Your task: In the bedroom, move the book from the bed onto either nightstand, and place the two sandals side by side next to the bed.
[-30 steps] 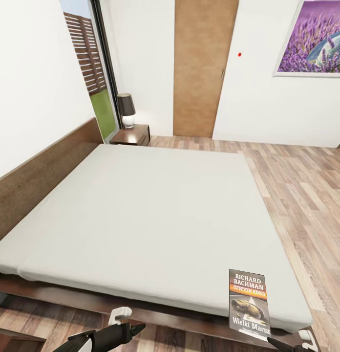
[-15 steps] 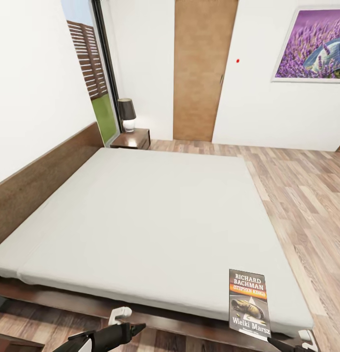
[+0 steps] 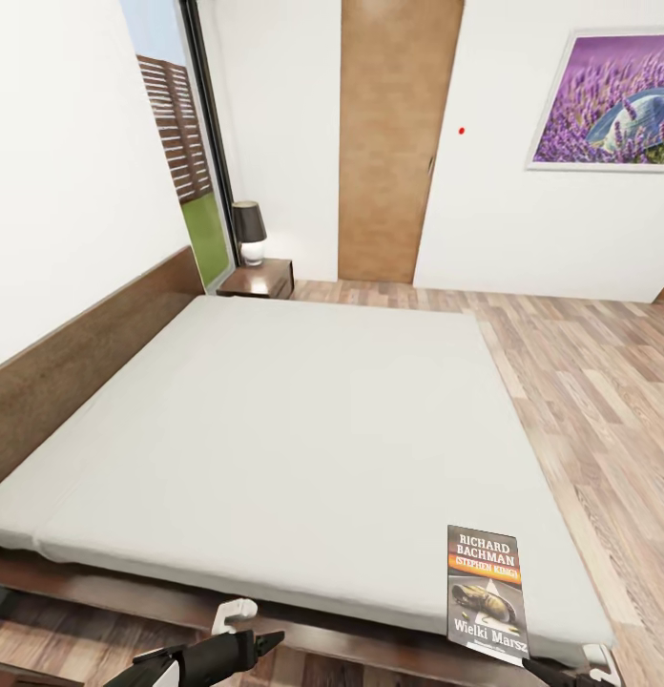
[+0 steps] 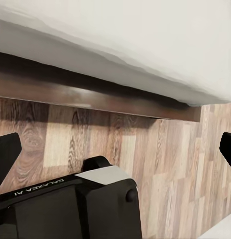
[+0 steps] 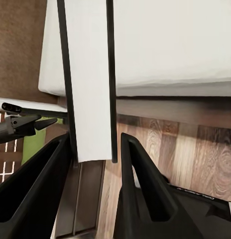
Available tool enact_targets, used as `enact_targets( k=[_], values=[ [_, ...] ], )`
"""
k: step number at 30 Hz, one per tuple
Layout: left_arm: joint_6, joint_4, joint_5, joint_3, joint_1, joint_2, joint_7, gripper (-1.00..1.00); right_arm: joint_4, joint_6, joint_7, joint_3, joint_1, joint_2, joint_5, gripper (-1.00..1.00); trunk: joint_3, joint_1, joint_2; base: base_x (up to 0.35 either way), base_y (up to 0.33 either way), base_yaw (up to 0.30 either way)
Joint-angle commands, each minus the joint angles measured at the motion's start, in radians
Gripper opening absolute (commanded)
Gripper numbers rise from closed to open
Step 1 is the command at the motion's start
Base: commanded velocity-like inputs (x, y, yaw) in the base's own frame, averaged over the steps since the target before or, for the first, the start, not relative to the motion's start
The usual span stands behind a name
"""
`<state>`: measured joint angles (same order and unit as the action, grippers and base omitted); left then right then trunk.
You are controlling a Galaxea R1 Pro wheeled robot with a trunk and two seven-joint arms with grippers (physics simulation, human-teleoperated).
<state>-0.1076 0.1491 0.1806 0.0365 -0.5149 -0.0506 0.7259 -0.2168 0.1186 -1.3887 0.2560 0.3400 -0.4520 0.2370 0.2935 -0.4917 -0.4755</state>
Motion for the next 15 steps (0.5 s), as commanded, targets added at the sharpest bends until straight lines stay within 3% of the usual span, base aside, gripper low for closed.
enact_targets(
  k=[1, 15],
  values=[
    [-0.011, 0.001, 0.005, 0.003, 0.0, 0.0, 0.004, 1.0, 0.001, 0.01, -0.002, -0.004, 0.001, -0.001, 0.008, -1.0, 0.0, 0.0, -0.001, 0.0, 0.0, 0.0],
    [-0.011, 0.001, 0.005, 0.002, 0.0, 0.0, 0.004, 1.0, -0.001, 0.012, -0.003, -0.004, 0.001, 0.002, 0.008, -1.0, -0.023, 0.0, -0.001, 0.0, 0.0, 0.0]
  ],
)
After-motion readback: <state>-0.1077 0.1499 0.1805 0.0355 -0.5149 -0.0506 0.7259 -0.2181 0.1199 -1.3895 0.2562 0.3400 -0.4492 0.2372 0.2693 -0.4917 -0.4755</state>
